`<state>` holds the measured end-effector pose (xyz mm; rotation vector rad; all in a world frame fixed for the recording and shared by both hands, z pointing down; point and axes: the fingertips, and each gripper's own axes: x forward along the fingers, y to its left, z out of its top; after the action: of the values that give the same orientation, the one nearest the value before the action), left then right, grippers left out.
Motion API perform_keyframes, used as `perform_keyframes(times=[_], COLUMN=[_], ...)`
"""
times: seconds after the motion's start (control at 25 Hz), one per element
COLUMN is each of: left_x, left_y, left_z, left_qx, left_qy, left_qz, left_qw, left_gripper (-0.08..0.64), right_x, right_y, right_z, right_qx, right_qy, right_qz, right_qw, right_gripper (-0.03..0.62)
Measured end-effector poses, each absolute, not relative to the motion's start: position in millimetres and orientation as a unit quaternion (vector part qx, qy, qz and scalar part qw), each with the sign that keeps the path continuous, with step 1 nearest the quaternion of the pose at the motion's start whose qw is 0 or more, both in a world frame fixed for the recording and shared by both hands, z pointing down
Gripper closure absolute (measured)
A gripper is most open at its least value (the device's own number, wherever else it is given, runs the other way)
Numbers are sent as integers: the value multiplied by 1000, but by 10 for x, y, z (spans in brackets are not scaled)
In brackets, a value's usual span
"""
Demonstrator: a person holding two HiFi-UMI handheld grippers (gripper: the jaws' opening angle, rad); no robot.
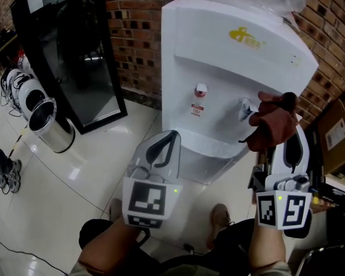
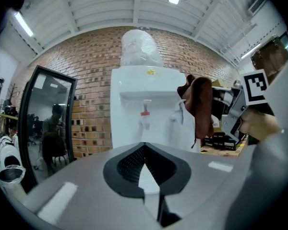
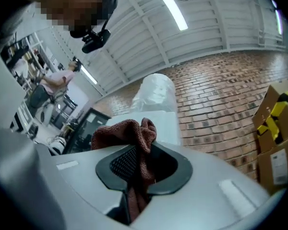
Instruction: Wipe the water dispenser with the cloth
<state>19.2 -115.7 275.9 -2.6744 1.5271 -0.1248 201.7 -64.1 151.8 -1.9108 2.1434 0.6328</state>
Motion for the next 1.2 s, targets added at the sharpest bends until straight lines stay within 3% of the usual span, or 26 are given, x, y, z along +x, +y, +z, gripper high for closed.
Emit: perform_keyframes(times=[0.24,0.56,0.92,1.2], left_x=[-366,-950,-983,-1022], left_y=[-1256,-1408,-1468,-1494], left_z=[2702,2644,2390,2525], left_qx=[-837,-809,-814,-820], left_qy=[546,587,581,572], left_qz=[-34,-17,26,8], left_qw=[22,19,12,-2], left_gripper=[560,560,560,560], right_x=[973,55,-159,-91], right_y=[-830,-1225,-1714,-1919], right_z=[1577,1663,1464,2017], right_qx=[-562,-528,-586,-627], right_qy=[792,821,787,767], right_qz=[204,198,176,131], right_qw=[120,94,77,28], right_gripper=[518,518,518,518])
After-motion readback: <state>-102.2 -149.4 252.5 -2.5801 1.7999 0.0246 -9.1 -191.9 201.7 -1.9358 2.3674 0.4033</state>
